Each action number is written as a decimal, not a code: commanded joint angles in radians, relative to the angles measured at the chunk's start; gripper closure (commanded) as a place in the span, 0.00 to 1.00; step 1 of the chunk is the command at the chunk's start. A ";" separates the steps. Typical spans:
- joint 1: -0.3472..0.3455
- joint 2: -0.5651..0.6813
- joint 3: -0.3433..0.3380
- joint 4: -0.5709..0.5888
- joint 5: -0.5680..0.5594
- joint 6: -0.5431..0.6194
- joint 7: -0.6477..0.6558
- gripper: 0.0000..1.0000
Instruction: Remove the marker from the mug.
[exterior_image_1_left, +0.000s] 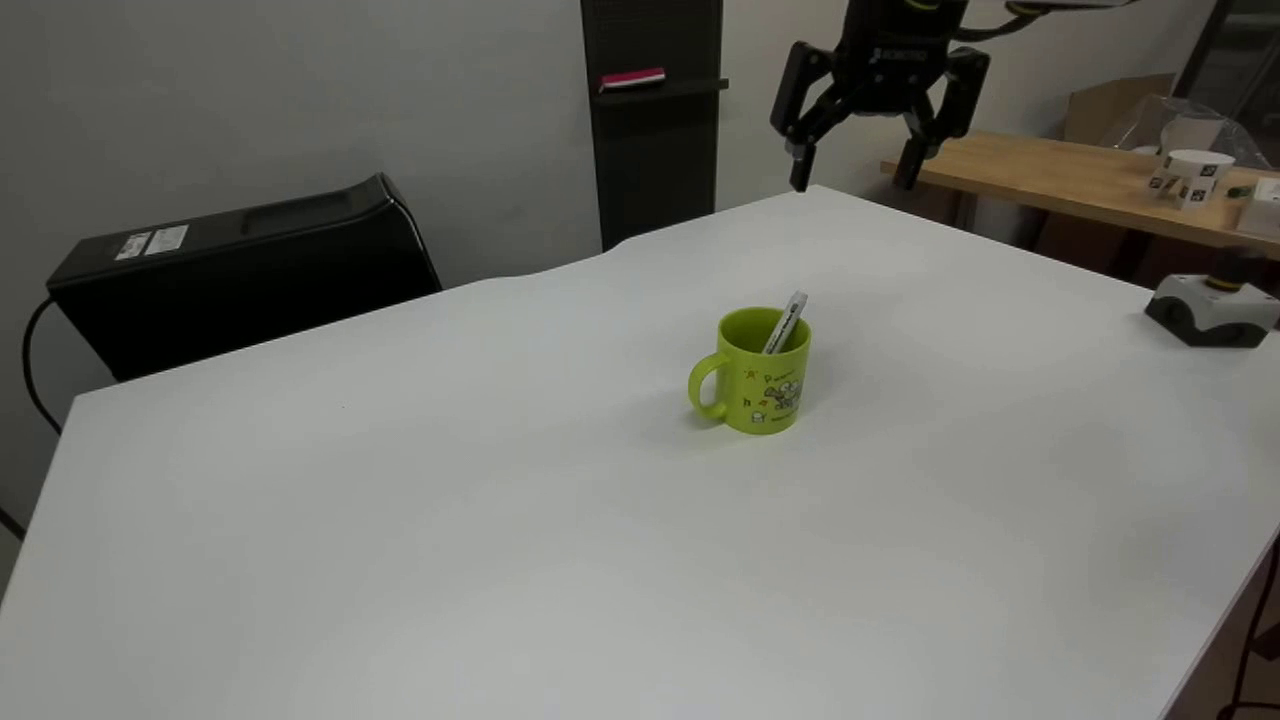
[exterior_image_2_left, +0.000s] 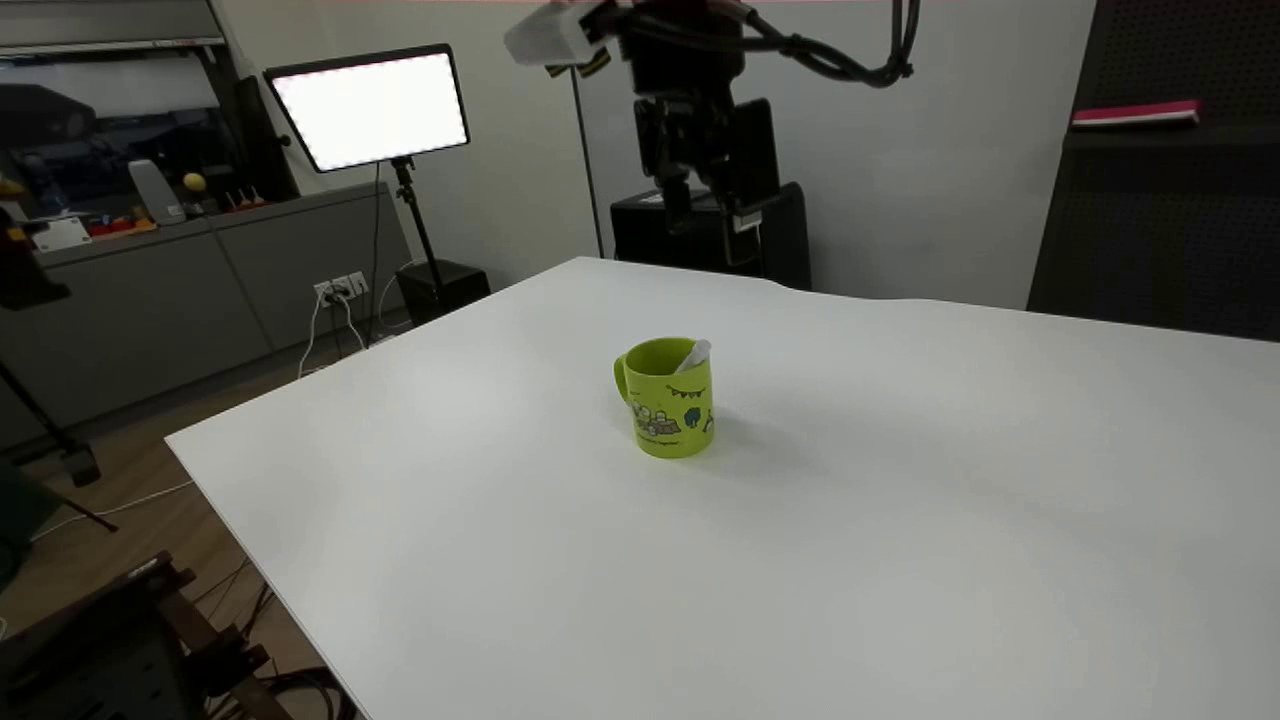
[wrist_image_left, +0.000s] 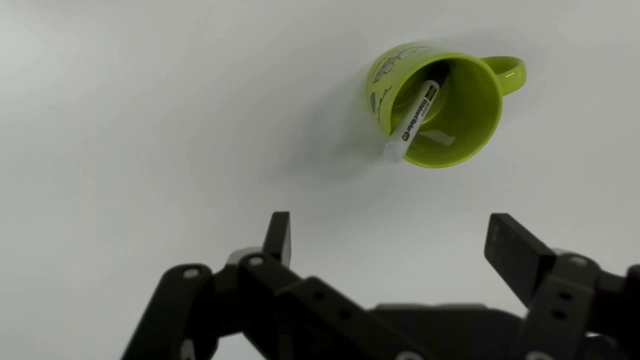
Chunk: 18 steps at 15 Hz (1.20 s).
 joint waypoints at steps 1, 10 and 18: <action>0.052 0.104 -0.018 0.106 0.008 -0.030 0.074 0.00; 0.112 0.135 -0.056 0.082 -0.002 -0.069 0.113 0.00; 0.083 0.130 -0.072 0.048 0.057 -0.062 0.066 0.00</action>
